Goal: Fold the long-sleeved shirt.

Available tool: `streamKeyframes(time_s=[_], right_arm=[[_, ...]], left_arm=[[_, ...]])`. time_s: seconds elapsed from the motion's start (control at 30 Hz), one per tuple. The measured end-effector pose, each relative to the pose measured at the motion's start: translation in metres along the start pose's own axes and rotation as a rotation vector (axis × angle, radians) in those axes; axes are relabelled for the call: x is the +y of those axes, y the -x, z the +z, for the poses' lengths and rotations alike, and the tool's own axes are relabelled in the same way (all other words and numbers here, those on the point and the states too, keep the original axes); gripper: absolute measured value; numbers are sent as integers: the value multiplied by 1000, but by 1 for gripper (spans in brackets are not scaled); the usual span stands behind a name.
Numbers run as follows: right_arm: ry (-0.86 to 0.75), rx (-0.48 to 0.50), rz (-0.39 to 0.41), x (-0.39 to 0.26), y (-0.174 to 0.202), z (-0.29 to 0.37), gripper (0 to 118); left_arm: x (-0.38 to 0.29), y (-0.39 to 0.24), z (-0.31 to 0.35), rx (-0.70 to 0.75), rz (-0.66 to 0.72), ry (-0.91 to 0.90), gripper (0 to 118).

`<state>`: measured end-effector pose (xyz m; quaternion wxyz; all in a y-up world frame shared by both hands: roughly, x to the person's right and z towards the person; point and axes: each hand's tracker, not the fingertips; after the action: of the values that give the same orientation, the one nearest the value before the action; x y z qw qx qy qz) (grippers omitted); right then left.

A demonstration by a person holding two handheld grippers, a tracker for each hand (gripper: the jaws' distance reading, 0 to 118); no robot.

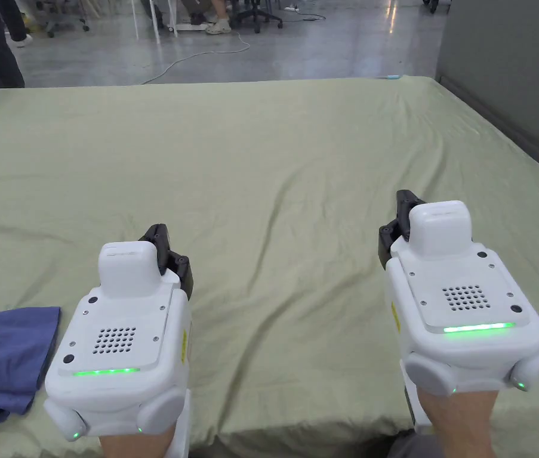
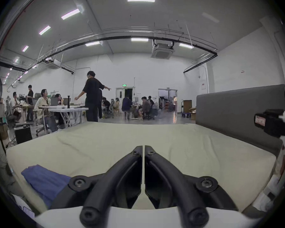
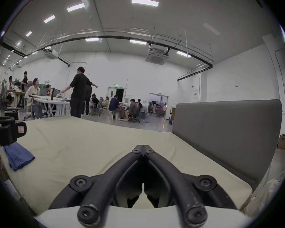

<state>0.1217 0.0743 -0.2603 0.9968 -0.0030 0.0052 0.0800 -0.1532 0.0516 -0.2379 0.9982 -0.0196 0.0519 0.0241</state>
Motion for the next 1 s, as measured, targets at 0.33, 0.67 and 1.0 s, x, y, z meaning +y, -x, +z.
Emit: streamKeyframes(time_s=[0.33, 0.67, 1.0], right_arm=[[16, 18, 3, 1, 4, -5, 47], [48, 14, 13, 4, 7, -13, 118], [36, 2, 9, -3, 3, -4, 118]], left_arm=[[3, 2, 0, -39, -21, -25, 65], [-9, 4, 6, -23, -77, -111, 118], [-5, 3, 10, -17, -63, -90, 118]])
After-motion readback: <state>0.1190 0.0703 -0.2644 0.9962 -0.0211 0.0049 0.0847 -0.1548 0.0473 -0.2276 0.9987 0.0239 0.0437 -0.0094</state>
